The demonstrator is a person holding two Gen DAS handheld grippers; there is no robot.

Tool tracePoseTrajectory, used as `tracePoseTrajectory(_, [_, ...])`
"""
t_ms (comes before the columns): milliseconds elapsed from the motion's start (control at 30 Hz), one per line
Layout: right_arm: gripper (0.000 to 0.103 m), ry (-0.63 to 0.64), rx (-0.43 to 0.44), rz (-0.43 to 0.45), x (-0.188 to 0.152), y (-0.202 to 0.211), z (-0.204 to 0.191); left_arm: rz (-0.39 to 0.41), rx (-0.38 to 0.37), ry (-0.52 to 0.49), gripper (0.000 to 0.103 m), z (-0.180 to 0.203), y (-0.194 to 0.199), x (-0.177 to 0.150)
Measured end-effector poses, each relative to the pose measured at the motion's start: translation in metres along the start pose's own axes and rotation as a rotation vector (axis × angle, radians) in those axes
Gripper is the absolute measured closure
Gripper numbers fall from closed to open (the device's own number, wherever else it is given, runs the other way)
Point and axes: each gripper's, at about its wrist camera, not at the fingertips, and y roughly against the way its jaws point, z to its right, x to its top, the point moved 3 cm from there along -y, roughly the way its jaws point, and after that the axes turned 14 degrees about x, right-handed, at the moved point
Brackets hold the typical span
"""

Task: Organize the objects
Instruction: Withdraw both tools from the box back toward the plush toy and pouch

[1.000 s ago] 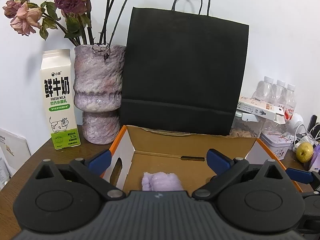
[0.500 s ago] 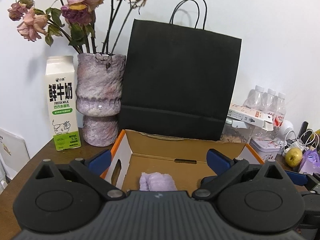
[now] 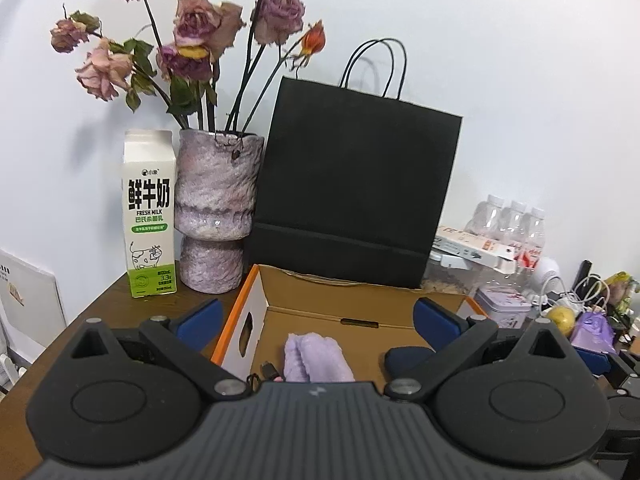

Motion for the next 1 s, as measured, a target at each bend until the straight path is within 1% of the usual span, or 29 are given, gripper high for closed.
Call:
tracePoseTrajectory(167, [0.000, 0.025, 0.008, 0.000, -0.007, 0.018, -0.007, 0.018, -0.017, -0.009, 0.000, -0.004, 0.022, -0.003])
tracePoseTrajectory(400, [0.000, 0.040, 0.013, -0.007, -0.019, 0.043, -0.013, 0.044, -0.021, -0.033, 0.000, -0.010, 0.047, -0.012])
tracePoseTrajectory(567, [0.000, 0.048, 0.017, -0.011, -0.029, 0.060, -0.020, 0.082, -0.024, -0.066, 0.000, -0.012, 0.070, -0.022])
tracePoseTrajectory(800, [0.000, 0.066, 0.026, -0.020, -0.047, 0.082, -0.033, 0.117, -0.046, -0.107, 0.000, -0.010, 0.099, -0.039])
tracePoseTrajectory(1000, [0.000, 0.070, 0.033, -0.029, -0.063, 0.102, -0.039, 0.123, -0.053, -0.135, 0.000, -0.010, 0.115, -0.055])
